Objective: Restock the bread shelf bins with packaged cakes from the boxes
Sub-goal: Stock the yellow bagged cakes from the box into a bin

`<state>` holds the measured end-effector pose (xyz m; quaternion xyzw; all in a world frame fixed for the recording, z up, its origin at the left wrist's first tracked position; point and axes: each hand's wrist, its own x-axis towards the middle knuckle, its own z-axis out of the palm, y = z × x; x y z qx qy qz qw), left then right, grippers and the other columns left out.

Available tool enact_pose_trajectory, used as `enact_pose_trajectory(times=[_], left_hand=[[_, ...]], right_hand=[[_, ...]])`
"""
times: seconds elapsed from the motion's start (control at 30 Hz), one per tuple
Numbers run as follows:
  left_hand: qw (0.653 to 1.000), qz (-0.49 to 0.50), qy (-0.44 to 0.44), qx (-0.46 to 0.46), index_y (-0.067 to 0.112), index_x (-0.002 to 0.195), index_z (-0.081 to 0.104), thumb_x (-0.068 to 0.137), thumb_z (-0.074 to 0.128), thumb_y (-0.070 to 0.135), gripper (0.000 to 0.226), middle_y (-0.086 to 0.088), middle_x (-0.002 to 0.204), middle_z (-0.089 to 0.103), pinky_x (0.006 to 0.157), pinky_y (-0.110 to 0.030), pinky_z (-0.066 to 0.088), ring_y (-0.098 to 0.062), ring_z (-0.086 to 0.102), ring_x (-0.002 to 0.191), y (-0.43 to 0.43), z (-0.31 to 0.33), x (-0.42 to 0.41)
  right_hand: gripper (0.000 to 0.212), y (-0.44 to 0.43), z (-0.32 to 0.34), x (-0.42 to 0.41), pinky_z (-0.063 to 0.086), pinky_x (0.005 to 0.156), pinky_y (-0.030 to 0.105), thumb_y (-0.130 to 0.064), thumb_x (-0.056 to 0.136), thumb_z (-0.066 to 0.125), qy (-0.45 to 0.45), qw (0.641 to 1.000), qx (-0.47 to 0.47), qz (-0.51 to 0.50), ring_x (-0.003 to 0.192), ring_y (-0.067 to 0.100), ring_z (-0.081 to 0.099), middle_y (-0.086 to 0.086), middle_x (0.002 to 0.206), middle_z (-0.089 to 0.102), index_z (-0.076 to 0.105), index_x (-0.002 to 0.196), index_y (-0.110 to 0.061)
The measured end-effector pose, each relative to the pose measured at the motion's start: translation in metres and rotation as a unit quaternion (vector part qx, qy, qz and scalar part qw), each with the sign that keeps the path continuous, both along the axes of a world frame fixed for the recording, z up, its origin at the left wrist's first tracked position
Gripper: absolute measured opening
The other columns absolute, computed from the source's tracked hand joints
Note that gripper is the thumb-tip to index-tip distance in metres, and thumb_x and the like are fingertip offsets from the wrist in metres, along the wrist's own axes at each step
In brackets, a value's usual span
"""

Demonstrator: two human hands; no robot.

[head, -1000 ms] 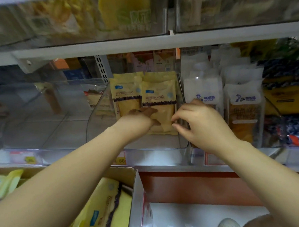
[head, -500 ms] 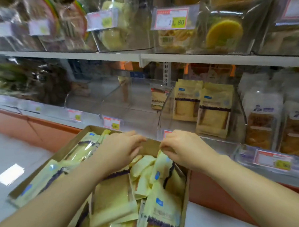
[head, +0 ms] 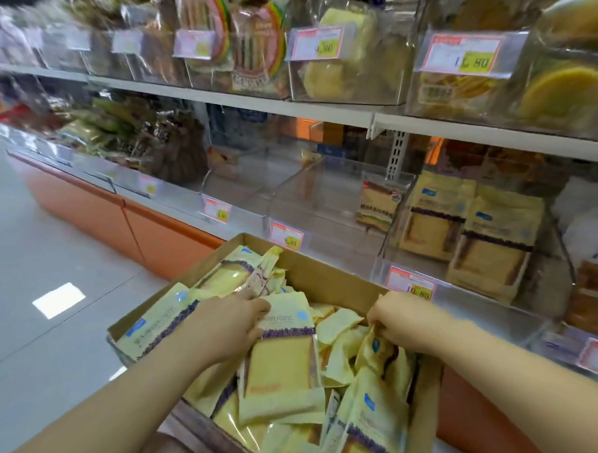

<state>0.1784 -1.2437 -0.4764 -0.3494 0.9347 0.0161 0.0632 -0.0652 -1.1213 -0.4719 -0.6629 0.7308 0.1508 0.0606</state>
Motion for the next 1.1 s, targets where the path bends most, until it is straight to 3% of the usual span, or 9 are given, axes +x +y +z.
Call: enact_pose_trajectory(times=[0.23,0.47,0.6,0.7,0.8,0.87,0.93,1.0,1.1], left_hand=[[0.998,0.024,-0.05,0.026,0.026,0.143,0.035,0.091,0.052,0.044,0.057,0.0,0.141,0.045,0.095,-0.035,0.045,-0.022,0.043,0.126,-0.007,0.0,-0.02],[0.987,0.005,-0.154,0.04,0.027,0.147,0.028,0.086,0.058,0.045,0.07,0.002,0.155,0.027,0.111,-0.044,0.031,-0.03,0.023,0.141,-0.011,0.009,-0.036],[0.984,0.034,-0.147,0.098,0.03,0.149,0.022,0.084,0.066,0.037,0.079,0.0,0.147,0.04,0.096,-0.039,0.041,-0.028,0.025,0.138,-0.008,0.023,-0.043],[0.985,0.051,-0.119,0.111,0.029,0.147,0.026,0.08,0.073,0.037,0.083,0.001,0.143,0.044,0.08,-0.031,0.043,-0.025,0.037,0.131,-0.007,0.027,-0.046],[0.988,0.05,-0.035,0.139,0.025,0.129,0.051,0.079,0.074,0.036,0.057,0.004,0.118,0.058,0.074,-0.022,0.047,-0.016,0.055,0.103,-0.012,0.025,-0.045],[0.986,0.023,0.018,0.162,0.022,0.107,0.062,0.081,0.073,0.033,0.03,0.008,0.091,0.058,0.064,-0.017,0.041,-0.008,0.053,0.082,-0.011,0.028,-0.043],[0.978,0.003,0.074,0.196,0.025,0.085,0.061,0.083,0.073,0.03,0.013,0.011,0.076,0.054,0.057,-0.014,0.036,-0.003,0.049,0.069,-0.005,0.033,-0.04],[0.966,-0.009,0.131,0.224,0.027,0.074,0.057,0.083,0.073,0.029,0.018,0.013,0.07,0.054,0.054,-0.011,0.035,-0.001,0.047,0.062,0.005,0.043,-0.037],[0.958,-0.047,0.187,0.214,0.026,0.074,0.059,0.085,0.071,0.029,0.016,0.01,0.072,0.057,0.056,-0.011,0.036,-0.002,0.047,0.063,0.024,0.065,-0.036]], right_hand=[[0.016,0.029,0.072,-0.004,0.051,0.076,0.031,-0.027,0.095,0.049,0.0,0.985,-0.167,0.044,0.095,0.014,0.058,-0.01,0.098,0.061,0.064,0.1,-0.027],[0.015,0.045,0.106,0.022,0.036,0.069,0.022,-0.033,0.094,0.053,0.01,0.952,-0.28,0.125,0.089,0.014,0.055,-0.014,0.092,0.065,0.068,0.098,-0.03],[0.019,0.05,0.109,0.033,0.042,0.079,0.023,-0.038,0.096,0.049,-0.041,0.958,-0.257,0.117,0.091,0.01,0.049,-0.014,0.095,0.065,0.065,0.101,-0.03],[0.019,0.052,0.108,0.037,0.042,0.078,0.022,-0.041,0.094,0.051,-0.062,0.965,-0.232,0.104,0.094,0.008,0.049,-0.014,0.098,0.065,0.065,0.103,-0.031],[0.021,0.052,0.103,0.036,0.043,0.079,0.023,-0.043,0.093,0.053,-0.066,0.97,-0.212,0.098,0.096,0.007,0.05,-0.014,0.099,0.065,0.065,0.104,-0.031],[0.02,0.052,0.097,0.036,0.044,0.079,0.026,-0.042,0.093,0.054,-0.078,0.973,-0.197,0.092,0.097,0.008,0.049,-0.012,0.098,0.065,0.066,0.103,-0.029],[0.02,0.051,0.091,0.037,0.043,0.077,0.028,-0.041,0.092,0.055,-0.075,0.975,-0.187,0.098,0.097,0.01,0.047,-0.009,0.095,0.065,0.067,0.102,-0.028],[0.023,0.049,0.086,0.039,0.042,0.075,0.029,-0.043,0.091,0.056,-0.074,0.975,-0.186,0.098,0.096,0.011,0.043,-0.007,0.091,0.065,0.067,0.101,-0.026],[0.023,0.049,0.079,0.042,0.04,0.075,0.029,-0.048,0.085,0.06,-0.058,0.959,-0.238,0.14,0.095,0.014,0.042,-0.01,0.093,0.064,0.07,0.089,-0.027]])
